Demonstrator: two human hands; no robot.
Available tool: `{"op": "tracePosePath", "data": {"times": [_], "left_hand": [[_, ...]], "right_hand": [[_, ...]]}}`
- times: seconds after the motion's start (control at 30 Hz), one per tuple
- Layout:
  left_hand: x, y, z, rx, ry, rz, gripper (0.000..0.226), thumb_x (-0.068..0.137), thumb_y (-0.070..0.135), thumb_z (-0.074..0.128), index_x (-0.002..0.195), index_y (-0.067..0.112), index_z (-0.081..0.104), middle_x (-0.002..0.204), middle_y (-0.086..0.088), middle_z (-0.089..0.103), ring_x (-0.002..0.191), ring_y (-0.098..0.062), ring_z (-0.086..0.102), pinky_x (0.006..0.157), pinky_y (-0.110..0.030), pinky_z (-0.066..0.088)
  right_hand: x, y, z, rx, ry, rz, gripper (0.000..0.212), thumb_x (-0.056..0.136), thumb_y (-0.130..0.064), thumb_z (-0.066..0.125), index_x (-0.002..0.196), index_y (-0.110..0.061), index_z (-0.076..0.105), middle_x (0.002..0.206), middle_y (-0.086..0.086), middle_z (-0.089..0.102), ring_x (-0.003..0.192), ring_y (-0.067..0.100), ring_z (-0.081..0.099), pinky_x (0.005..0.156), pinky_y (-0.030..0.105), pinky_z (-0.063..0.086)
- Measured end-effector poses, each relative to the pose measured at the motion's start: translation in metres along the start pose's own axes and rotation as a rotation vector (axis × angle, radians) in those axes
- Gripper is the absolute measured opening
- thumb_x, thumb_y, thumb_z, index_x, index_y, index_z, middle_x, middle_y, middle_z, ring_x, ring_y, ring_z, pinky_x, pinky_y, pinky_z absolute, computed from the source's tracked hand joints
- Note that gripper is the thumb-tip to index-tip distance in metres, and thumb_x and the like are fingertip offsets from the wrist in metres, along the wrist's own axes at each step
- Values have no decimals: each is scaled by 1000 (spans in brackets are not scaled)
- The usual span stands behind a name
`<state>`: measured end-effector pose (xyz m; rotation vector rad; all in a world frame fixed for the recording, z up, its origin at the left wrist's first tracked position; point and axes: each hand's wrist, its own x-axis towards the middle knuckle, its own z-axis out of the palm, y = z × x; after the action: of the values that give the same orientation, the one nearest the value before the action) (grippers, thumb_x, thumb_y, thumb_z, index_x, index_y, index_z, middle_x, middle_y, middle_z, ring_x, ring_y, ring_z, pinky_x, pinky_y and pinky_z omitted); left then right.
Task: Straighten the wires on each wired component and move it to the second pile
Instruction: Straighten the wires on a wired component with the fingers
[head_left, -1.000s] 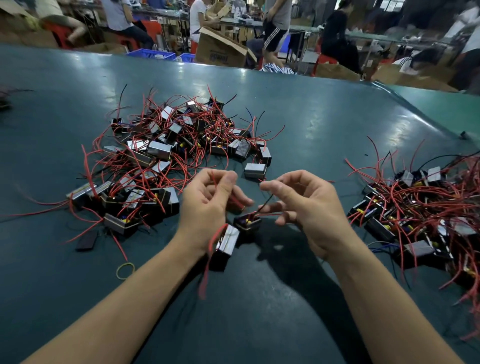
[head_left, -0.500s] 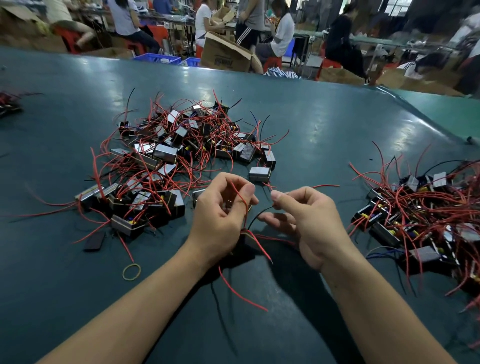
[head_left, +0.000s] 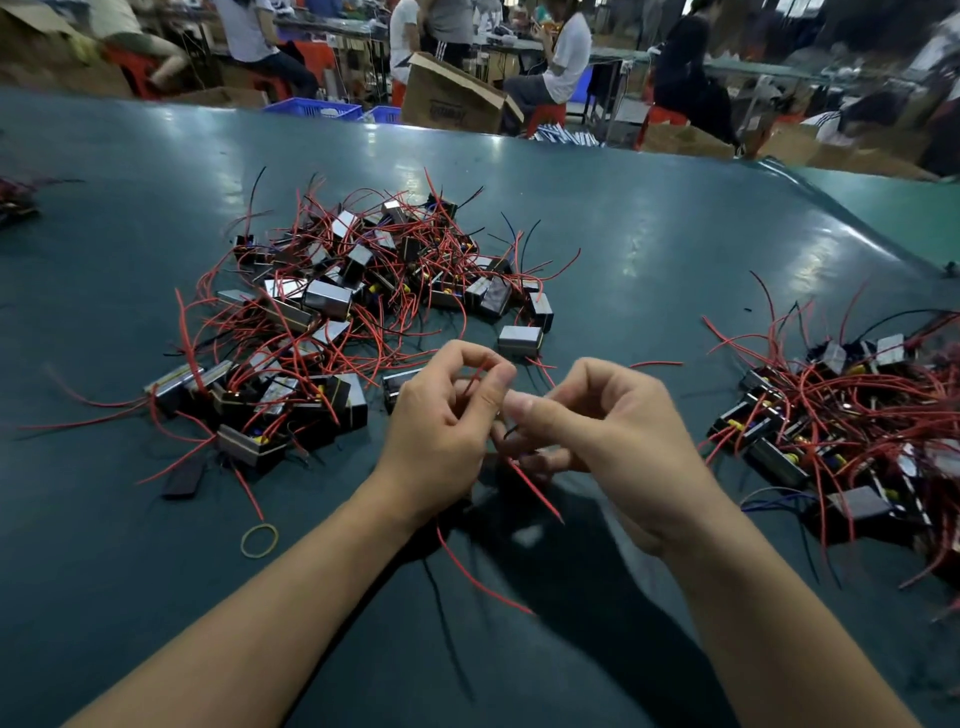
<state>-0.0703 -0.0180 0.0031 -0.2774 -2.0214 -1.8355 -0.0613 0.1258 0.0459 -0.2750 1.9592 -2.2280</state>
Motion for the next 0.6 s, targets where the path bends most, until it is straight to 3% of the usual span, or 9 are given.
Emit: {"op": "tracePosePath", "data": {"times": [0.1, 0.2, 0.3, 0.4, 0.5, 0.6], "left_hand": [[-1, 2, 1, -44, -28, 20, 5, 91, 18, 61, 87, 16, 59, 71, -2, 68, 61, -10, 64, 56, -25, 52], [-1, 2, -1, -104, -61, 1, 6, 92, 11, 62, 87, 11, 60, 70, 5, 68, 62, -6, 65, 56, -18, 51], [-3, 6, -1, -187, -123, -85, 15, 88, 24, 60, 90, 9, 56, 71, 3, 69, 52, -16, 66, 40, -25, 49], [-4, 5, -1, -194, -165, -110, 13, 88, 23, 59, 89, 11, 54, 67, -1, 66, 39, -20, 59, 33, -22, 39], [-2, 3, -3, -141, -129, -77, 7, 93, 11, 62, 86, 10, 59, 74, -8, 70, 39, -16, 54, 38, -21, 42], [-2, 4, -5, -64, -113, 1, 10, 89, 18, 66, 83, 10, 66, 77, -6, 73, 50, -11, 59, 48, -21, 47]], "right_hand": [[1, -3, -2, 63, -135, 4, 22, 65, -19, 77, 67, -10, 57, 69, 17, 67, 60, 24, 67, 49, 27, 54], [6, 0, -5, 20, -55, -24, 17, 69, -20, 74, 73, -7, 63, 71, 17, 69, 57, 22, 67, 47, 27, 53], [9, 4, -8, -182, 43, -125, 24, 72, -23, 75, 78, -2, 66, 75, 18, 71, 60, 24, 65, 48, 33, 51], [9, 8, -9, -261, 89, -197, 17, 76, -18, 78, 78, -4, 69, 68, 7, 71, 53, 18, 65, 43, 29, 48], [8, 8, -9, -284, 116, -236, 7, 81, -14, 75, 79, -9, 72, 68, 6, 72, 54, 15, 65, 43, 28, 50], [8, 9, -9, -297, 124, -250, 7, 84, -16, 73, 80, -11, 74, 69, 5, 72, 56, 16, 65, 43, 27, 50]]}}
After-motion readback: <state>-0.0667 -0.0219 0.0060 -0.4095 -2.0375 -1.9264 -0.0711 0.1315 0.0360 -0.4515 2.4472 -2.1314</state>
